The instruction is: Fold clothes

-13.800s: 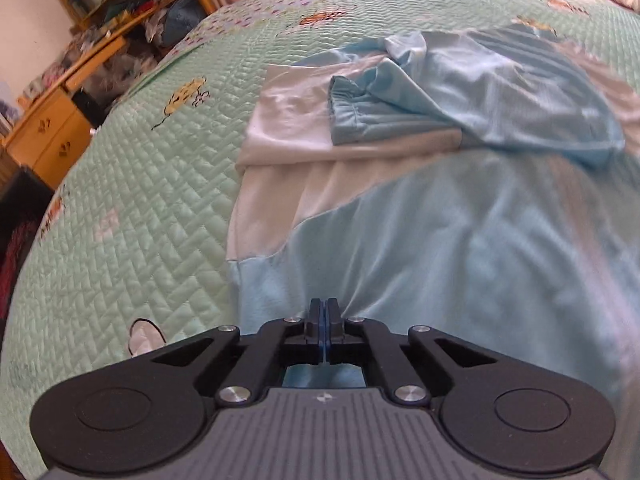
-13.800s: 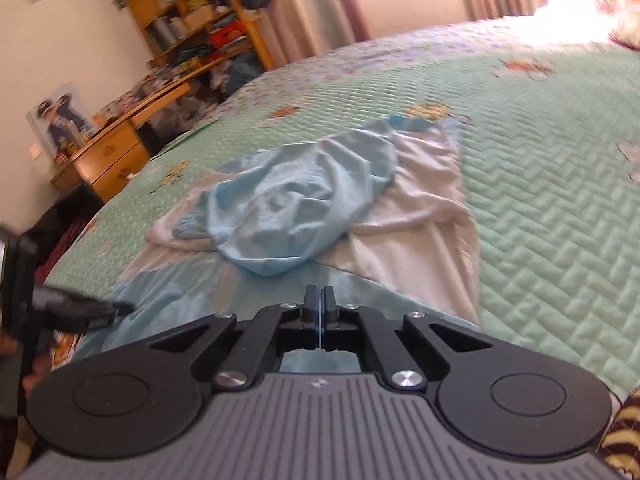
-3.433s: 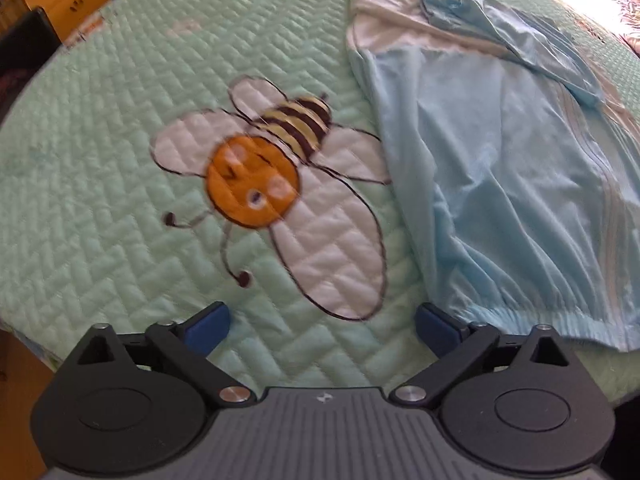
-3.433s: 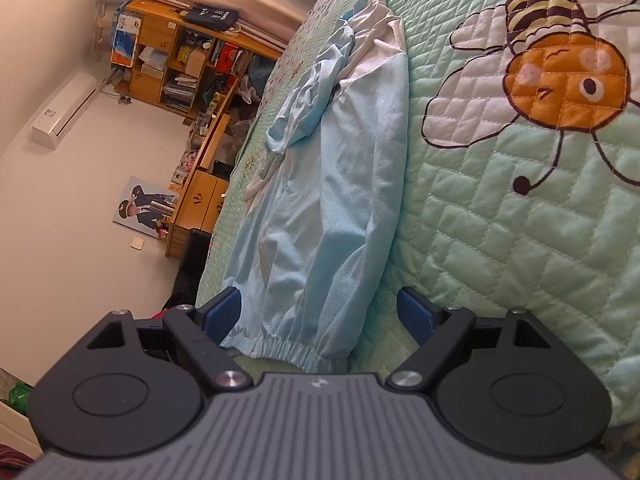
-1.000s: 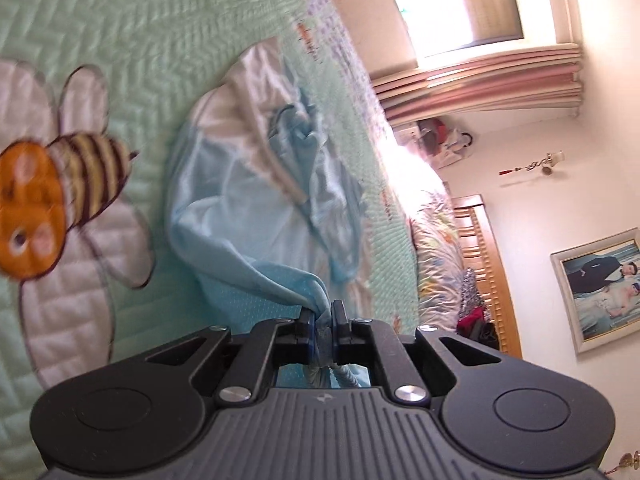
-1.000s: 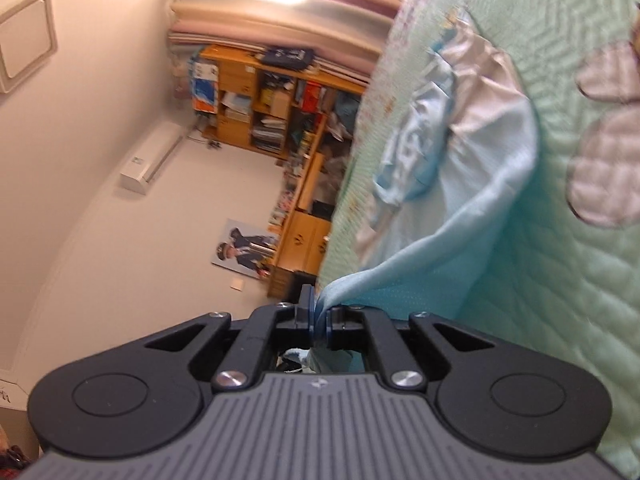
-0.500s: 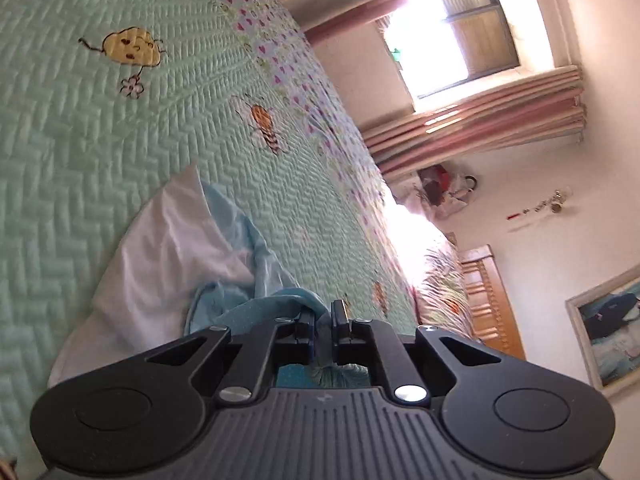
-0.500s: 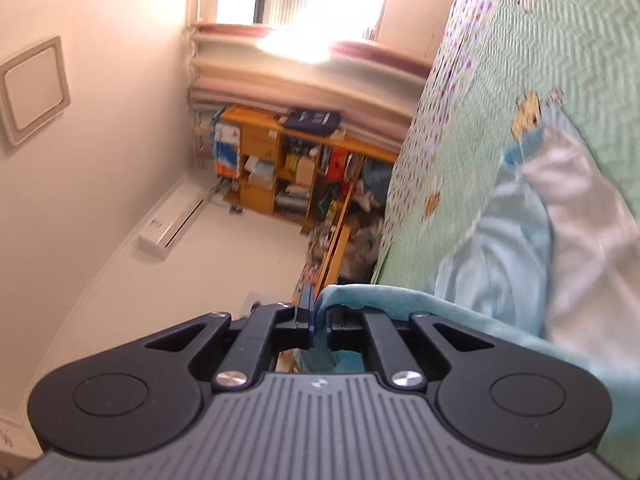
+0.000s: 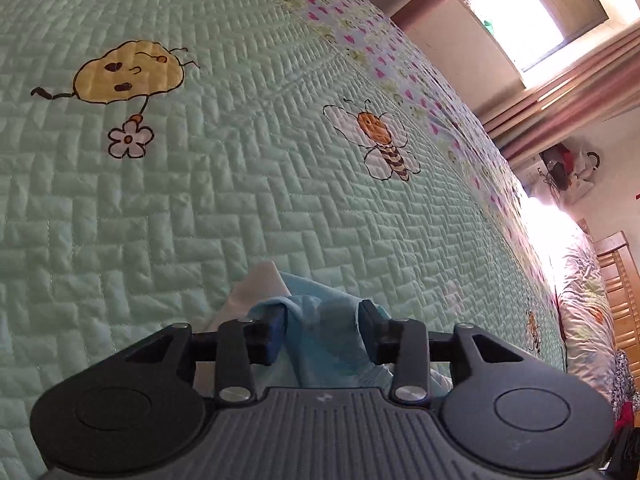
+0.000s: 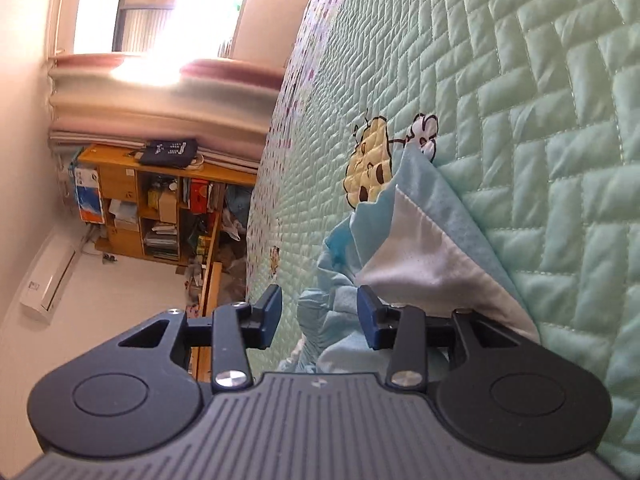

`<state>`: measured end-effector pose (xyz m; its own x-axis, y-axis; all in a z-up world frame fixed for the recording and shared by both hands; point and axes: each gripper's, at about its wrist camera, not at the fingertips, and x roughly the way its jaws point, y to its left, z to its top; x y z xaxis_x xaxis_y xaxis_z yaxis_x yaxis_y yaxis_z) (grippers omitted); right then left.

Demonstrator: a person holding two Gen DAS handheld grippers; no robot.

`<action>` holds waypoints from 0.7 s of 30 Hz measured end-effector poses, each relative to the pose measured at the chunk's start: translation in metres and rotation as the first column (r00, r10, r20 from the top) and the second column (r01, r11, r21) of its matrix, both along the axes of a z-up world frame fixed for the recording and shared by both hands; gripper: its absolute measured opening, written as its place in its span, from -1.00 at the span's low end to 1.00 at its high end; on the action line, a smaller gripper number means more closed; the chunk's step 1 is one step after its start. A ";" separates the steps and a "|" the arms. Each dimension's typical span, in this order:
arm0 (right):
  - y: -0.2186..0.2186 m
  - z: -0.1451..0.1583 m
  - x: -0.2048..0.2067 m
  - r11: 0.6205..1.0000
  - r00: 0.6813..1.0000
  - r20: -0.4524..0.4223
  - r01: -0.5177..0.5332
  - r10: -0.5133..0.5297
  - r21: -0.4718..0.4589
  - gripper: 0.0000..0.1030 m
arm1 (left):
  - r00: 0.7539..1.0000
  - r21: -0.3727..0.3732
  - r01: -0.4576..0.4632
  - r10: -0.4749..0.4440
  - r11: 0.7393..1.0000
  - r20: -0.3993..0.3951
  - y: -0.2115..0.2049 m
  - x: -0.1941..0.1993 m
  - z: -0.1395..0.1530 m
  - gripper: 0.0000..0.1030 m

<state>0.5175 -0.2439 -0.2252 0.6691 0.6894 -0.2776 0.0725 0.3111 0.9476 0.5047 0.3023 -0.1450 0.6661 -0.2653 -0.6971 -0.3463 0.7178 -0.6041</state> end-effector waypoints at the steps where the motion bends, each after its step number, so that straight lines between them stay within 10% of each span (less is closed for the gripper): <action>1: 0.001 0.005 -0.004 1.000 1.000 0.017 -0.002 0.002 -0.031 -0.14 | 1.000 -0.001 0.013 -0.013 1.000 -0.010 0.000 0.001 0.002 0.34; 6: 0.024 0.054 -0.001 0.933 0.951 0.251 -0.084 0.180 -0.349 0.02 | 0.998 0.089 -0.024 0.019 0.996 0.060 -0.002 -0.025 0.029 0.41; 11: 0.070 0.084 0.007 0.638 0.794 0.332 -0.089 0.509 -0.765 0.02 | 0.987 -0.058 -0.056 0.064 0.997 0.144 -0.010 -0.088 0.035 0.60; 14: 0.090 0.079 0.008 0.480 0.725 0.275 -0.086 0.631 -0.873 0.01 | 0.985 -0.107 -0.052 0.069 0.993 0.156 -0.022 -0.110 0.024 0.62; 21: 0.112 0.068 0.012 0.312 0.631 0.206 -0.061 0.748 -0.948 0.00 | 0.955 -0.222 -0.150 0.199 0.963 0.219 -0.008 -0.140 0.005 0.64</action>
<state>0.5292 -0.1322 -0.1569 0.5953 0.5525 -0.5834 -0.7056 0.7067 -0.0507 0.3651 0.2943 -0.1397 0.8538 -0.2478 -0.4578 -0.2845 0.5144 -0.8090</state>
